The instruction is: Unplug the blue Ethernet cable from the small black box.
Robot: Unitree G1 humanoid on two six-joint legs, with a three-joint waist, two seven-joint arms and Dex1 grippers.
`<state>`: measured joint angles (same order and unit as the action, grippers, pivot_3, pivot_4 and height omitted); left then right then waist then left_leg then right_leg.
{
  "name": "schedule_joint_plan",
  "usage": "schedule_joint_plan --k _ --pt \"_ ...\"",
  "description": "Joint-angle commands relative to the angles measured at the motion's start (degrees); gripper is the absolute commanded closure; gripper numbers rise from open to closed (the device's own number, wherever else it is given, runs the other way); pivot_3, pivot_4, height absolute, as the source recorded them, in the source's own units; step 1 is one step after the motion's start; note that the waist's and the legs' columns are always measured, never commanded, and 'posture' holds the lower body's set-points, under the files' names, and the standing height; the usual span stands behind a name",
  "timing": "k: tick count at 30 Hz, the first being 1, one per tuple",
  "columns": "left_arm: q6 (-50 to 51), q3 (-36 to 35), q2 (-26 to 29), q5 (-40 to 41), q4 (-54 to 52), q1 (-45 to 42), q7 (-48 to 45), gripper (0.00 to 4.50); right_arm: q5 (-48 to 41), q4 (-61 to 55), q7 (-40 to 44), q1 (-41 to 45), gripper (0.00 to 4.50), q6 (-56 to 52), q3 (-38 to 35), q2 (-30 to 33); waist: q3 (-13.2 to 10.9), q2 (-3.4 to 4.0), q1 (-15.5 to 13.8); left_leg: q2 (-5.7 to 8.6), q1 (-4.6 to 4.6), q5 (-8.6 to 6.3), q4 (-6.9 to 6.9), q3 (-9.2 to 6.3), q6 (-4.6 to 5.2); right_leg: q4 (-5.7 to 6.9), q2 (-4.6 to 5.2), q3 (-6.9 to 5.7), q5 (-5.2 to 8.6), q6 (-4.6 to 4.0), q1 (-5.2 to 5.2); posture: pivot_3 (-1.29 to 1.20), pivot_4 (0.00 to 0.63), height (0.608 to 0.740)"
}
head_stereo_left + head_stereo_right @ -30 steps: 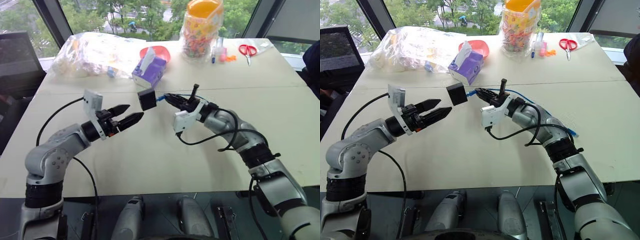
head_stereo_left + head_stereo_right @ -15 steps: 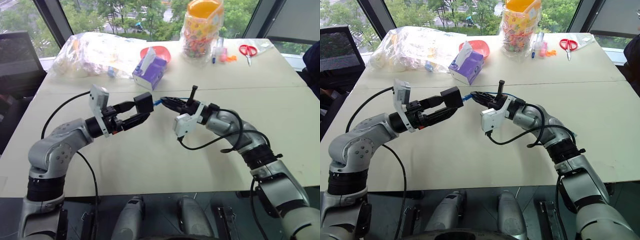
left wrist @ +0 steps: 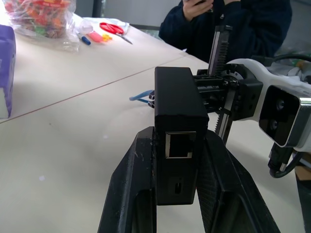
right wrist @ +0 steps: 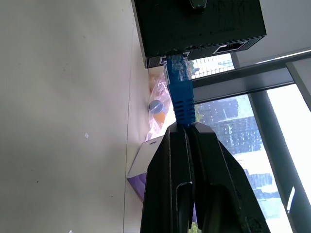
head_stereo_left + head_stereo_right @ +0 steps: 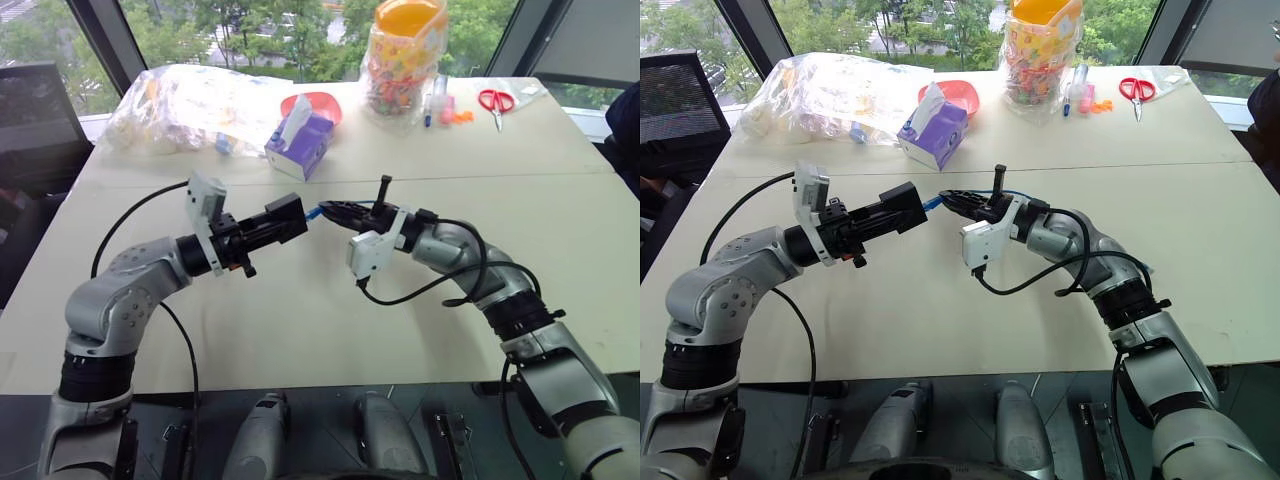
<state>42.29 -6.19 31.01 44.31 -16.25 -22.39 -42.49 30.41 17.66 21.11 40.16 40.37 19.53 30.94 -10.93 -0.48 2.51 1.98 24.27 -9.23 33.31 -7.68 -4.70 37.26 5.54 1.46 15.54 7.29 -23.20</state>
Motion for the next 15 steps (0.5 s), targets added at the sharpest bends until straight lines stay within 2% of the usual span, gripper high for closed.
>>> schedule_joint_plan --k 1,5,8,10,13,15 --pt "-1.0 -0.1 0.4 -0.2 -1.7 -0.6 -0.8 4.02 -1.5 -3.0 0.1 0.1 4.50 0.5 -0.9 0.0 0.0 0.00 0.0 0.00 0.00 0.00 0.00 0.00 0.00 0.00 0.00 0.00 0.00 0.00 0.00 0.00 0.150 0.726" --pt "-2.4 0.6 1.6 -2.6 -1.2 0.7 -1.5 4.02 -3.0 -3.2 1.3 -0.2 4.50 0.1 -1.1 -0.1 0.0 0.00 0.0 0.00 0.00 0.00 0.00 0.00 0.00 0.00 0.00 0.00 0.00 0.00 0.00 0.00 0.150 0.726" --pt "-3.5 0.6 2.4 -3.6 -1.1 1.9 -2.7 4.02 -6.4 -2.7 3.7 0.0 3.52 -0.3 -1.3 -0.3 0.0 0.00 0.1 0.00 -0.01 0.00 0.00 0.01 0.00 0.00 0.00 0.01 0.00 0.00 0.00 0.00 0.150 0.726" --pt "-4.8 0.9 3.2 -4.9 -1.2 2.7 -3.9 4.02 -8.2 -2.2 6.3 0.2 2.48 -1.5 -1.0 -0.1 0.0 0.00 0.0 -0.01 -0.02 0.00 0.00 0.00 0.00 0.01 0.00 0.00 0.00 0.00 0.00 0.00 0.150 0.726" --pt "-7.5 1.5 5.1 -7.3 -1.0 4.7 -6.6 4.02 -16.4 -3.2 17.4 0.6 1.06 -7.3 0.2 0.8 0.0 0.00 0.0 0.00 -0.03 0.00 0.00 0.01 0.00 0.00 0.00 0.00 0.00 -0.01 0.03 0.00 0.150 0.726" --pt "-8.8 1.5 5.7 -8.0 -0.8 5.4 -8.0 4.02 -23.4 -5.6 26.0 0.5 1.06 -12.1 0.6 1.8 0.0 0.00 0.0 -0.01 -0.03 0.00 0.00 0.00 0.01 0.00 0.00 0.00 0.00 -0.01 0.05 0.00 0.150 0.726"
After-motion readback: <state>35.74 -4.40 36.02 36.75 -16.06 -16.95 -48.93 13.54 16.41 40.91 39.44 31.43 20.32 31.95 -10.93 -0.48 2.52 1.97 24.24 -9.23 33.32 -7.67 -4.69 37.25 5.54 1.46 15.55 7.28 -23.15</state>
